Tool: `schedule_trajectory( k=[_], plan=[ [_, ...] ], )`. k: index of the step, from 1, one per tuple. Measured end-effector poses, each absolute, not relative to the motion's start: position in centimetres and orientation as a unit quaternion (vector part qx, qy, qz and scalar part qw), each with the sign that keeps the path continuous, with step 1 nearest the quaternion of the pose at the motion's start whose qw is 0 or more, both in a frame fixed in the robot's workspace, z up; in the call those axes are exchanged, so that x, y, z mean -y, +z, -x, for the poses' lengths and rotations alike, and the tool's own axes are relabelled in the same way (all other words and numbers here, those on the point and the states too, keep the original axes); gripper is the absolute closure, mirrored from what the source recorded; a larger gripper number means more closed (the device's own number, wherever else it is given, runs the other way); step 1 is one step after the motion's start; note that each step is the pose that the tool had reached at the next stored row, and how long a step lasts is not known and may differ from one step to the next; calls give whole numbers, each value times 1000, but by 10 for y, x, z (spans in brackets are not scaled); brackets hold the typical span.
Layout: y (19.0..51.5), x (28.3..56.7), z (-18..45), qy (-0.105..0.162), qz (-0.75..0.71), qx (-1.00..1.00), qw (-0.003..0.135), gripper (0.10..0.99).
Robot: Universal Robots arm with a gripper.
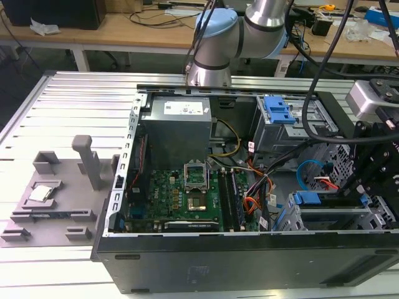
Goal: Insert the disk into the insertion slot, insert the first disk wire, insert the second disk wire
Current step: 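Insert the first disk wire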
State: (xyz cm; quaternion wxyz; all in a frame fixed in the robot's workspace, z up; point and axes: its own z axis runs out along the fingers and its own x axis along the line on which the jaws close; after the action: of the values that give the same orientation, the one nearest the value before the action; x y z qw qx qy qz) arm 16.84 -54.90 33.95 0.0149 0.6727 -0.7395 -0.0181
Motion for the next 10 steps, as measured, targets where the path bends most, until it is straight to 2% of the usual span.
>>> schedule_trajectory(
  k=[10],
  plan=[
    [339,549,-170,-24,-697,716,10,906]
  ],
)
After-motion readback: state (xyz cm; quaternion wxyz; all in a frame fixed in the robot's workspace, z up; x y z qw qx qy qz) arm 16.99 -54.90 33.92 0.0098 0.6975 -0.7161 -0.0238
